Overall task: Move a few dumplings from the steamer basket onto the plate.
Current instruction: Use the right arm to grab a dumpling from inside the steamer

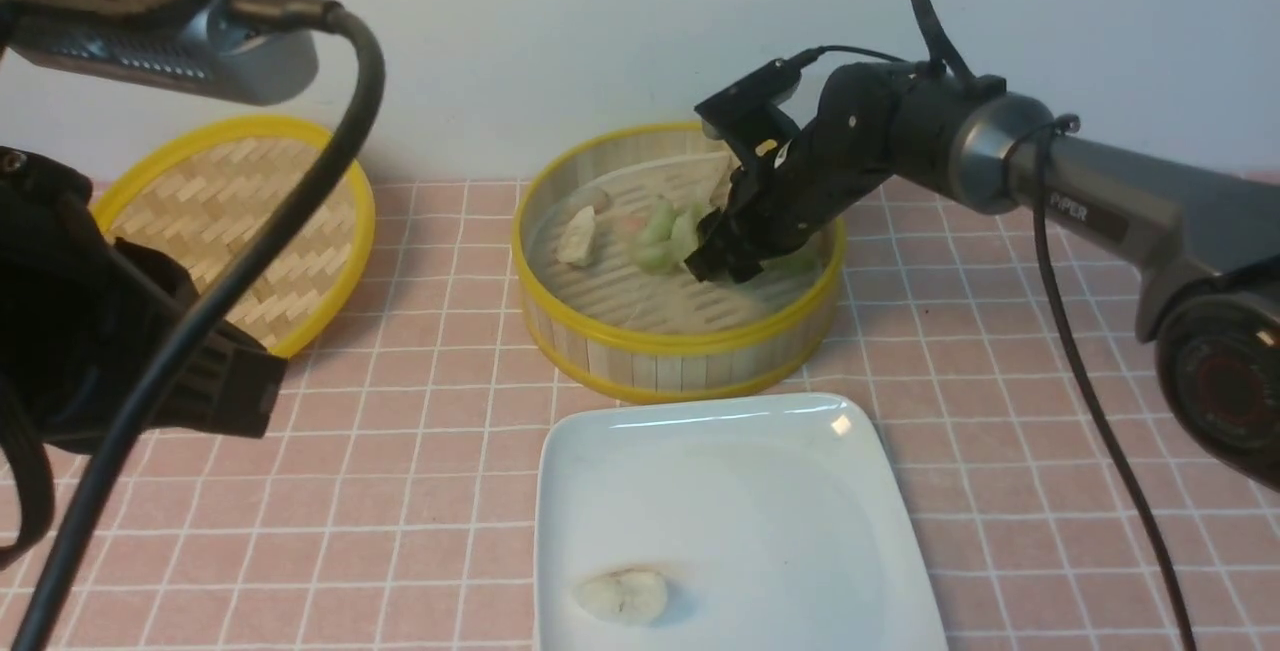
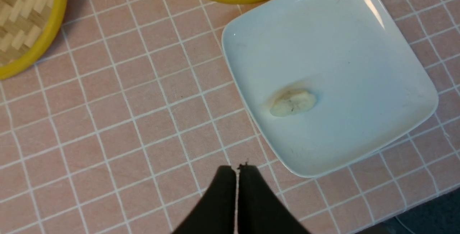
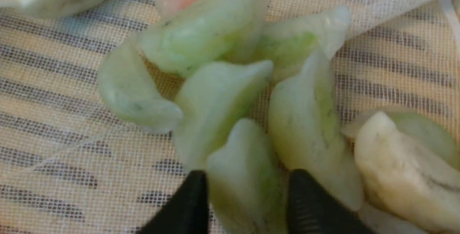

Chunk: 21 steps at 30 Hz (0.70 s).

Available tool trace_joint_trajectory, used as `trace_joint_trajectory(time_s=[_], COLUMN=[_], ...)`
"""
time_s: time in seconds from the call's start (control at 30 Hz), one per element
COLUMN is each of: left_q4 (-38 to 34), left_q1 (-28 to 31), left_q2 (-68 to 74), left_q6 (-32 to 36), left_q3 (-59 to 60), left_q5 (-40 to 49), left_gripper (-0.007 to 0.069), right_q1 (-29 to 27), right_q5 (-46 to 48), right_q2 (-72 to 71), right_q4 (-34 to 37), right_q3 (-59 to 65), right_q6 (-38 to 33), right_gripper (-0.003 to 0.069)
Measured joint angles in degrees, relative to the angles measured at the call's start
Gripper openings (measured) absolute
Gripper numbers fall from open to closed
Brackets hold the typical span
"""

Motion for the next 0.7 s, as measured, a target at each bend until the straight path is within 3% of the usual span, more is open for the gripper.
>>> trace_joint_trajectory(time_s=[0.1,0.23,0.53,0.7], left_q4=[0.3,0.5,0.6,0.7], left_q1=[0.0,0.0,0.0,0.0], left_q2=[0.0,0.0,0.0,0.0], left_q6=[0.0,0.0,0.1,0.1], left_q3=[0.0,0.0,0.0,0.0], left_q5=[0.0,0.0,0.0,0.0], left_gripper=[-0.0006,-0.0006,-0.0006,-0.0006], right_q1=[0.0,0.0,0.0,0.0], right_q5=[2.8,8.9,16.3,12.7], right_q2=[-0.5,-1.8,-2.5,1.2], right_q4=[-0.4,-0.8,-0.8,-0.9], right_q3=[-2.0,-5.7,-9.5,-9.5], right_q6=[1.0,1.7,3.7,5.1], right_gripper=[0.0055,-0.0005,-0.0004,0.0110])
